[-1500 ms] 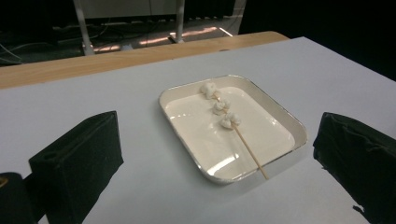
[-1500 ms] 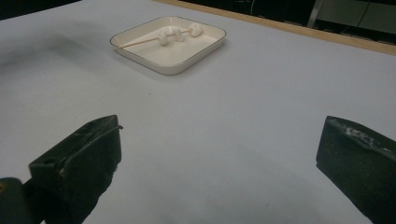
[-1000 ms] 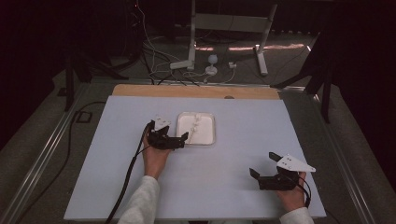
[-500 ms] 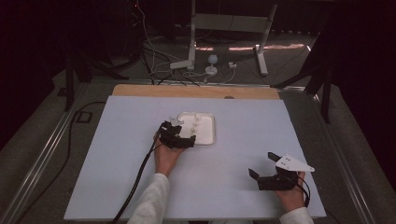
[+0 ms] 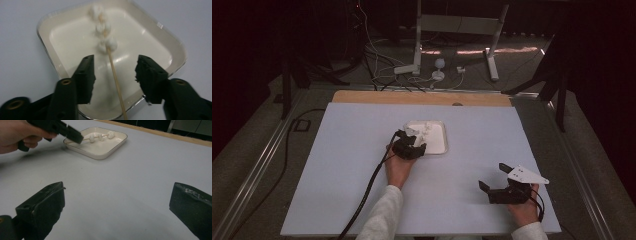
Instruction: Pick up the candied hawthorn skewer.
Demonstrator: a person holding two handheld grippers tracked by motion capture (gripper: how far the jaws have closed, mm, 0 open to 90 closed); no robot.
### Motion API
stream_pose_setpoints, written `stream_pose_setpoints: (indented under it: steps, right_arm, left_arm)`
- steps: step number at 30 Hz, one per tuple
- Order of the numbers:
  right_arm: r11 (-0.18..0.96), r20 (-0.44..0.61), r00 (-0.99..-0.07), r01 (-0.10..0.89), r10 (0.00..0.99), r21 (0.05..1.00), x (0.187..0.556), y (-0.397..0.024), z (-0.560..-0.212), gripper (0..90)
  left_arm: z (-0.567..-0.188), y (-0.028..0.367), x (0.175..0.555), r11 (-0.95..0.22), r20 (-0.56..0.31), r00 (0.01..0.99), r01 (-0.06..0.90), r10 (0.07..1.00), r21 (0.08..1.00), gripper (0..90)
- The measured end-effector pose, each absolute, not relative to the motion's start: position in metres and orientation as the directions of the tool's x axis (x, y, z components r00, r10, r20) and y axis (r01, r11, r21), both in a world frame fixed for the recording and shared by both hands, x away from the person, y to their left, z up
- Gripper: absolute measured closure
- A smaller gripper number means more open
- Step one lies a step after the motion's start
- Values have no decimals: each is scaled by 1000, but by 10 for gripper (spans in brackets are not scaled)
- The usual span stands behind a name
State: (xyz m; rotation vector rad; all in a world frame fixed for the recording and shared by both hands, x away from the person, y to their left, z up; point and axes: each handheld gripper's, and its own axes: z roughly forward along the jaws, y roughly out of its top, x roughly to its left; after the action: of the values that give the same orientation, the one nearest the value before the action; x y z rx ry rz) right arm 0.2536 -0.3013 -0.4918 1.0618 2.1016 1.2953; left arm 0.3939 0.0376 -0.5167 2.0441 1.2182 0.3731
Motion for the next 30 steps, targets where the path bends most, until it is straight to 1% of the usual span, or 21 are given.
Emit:
stream_pose_setpoints:
  steps: [2,7,8,10,11,14,19,23,30]
  right_arm:
    - [263,17,-602,375,799,889,254,-302,-492,3]
    - [261,20,-600,377,800,889,254,-303,-492,3]
    - [262,18,-601,375,799,889,254,-302,-492,3]
    - [263,18,-601,375,799,889,254,-302,-492,3]
    - [263,18,-601,376,799,889,254,-302,-492,3]
    - [262,18,-600,376,800,889,254,-302,-492,3]
    - [261,19,-599,378,801,888,254,-303,-492,3]
    - [260,21,-598,379,801,888,254,-302,-492,3]
    - [256,20,-593,378,805,890,254,-303,-492,3]
  left_arm:
    - [-519,38,394,-305,-104,511,650,853,696,603]
    - [-515,45,394,-356,-27,497,658,867,664,753]
    - [-515,47,394,-361,-13,490,660,872,658,772]
    - [-514,50,395,-360,-14,486,667,874,652,816]
    - [-514,50,395,-368,4,481,665,877,650,830]
    - [-513,53,397,-369,10,476,669,880,645,873]
    - [-513,56,397,-375,5,484,671,875,639,897]
    - [-512,59,396,-368,-27,497,676,868,639,899]
    - [-504,66,385,-380,-29,531,643,847,665,900]
